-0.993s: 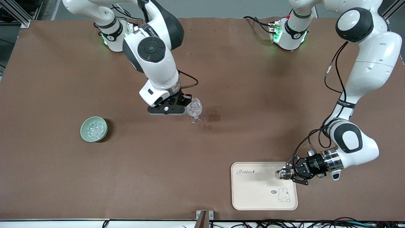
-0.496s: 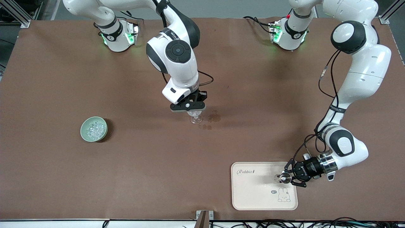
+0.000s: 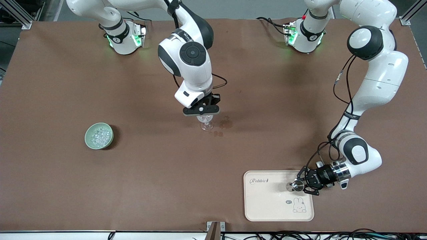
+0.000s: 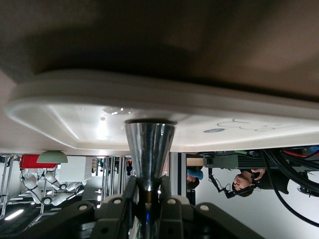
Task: Pour wine and add ice with both arms
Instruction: 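Drop the ice into the glass while the left gripper sets the jigger down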
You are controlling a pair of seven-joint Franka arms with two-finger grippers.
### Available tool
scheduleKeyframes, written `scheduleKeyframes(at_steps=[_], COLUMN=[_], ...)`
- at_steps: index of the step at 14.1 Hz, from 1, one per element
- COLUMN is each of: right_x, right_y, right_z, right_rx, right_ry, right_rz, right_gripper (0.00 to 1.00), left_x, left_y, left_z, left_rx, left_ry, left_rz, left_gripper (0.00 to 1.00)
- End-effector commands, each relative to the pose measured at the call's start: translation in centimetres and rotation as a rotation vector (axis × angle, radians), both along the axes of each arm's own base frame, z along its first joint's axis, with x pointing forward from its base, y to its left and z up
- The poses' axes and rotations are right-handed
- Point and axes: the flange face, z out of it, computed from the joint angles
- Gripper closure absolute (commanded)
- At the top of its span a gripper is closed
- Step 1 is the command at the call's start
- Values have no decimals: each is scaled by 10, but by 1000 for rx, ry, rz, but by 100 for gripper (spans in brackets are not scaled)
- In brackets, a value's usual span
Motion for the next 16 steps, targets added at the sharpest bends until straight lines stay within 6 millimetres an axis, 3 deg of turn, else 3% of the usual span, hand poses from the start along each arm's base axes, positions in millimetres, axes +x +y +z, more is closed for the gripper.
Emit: scheduleKeyframes(at_steps=[1,5,6,8,10,11,12,14,16], right_x=[-4,-4,-4,-4,-4,-3,-4,-1,11], right_y=[2,3,2,3,3,3,3,1,-13], right_z=[-2,-2,-2,-2,-2,-2,-2,-1,10], right_rx=[-27,-25,-26,-25,-21,-23,-23,-26,-19], right_ry=[22,21,21,21,19,15,15,10,-7], right_rz=[-2,4,4,4,0,1,3,0,-27], right_gripper=[91,88,84,70,51,42,34,20,14], left_x=[3,1,1,2,3,4,4,1,-3], left_y=[-5,-7,-7,-7,-2,8,16,27,47], left_z=[0,-3,-1,1,7,12,17,31,44], left_rx=[-16,-8,-7,-5,8,33,82,139,185], left_ry=[-27,-38,-40,-39,-49,-59,-75,-97,-106], left_rz=[1,-10,-11,-12,-17,-17,-51,-145,-238], left_gripper=[92,50,46,40,21,7,0,0,0])
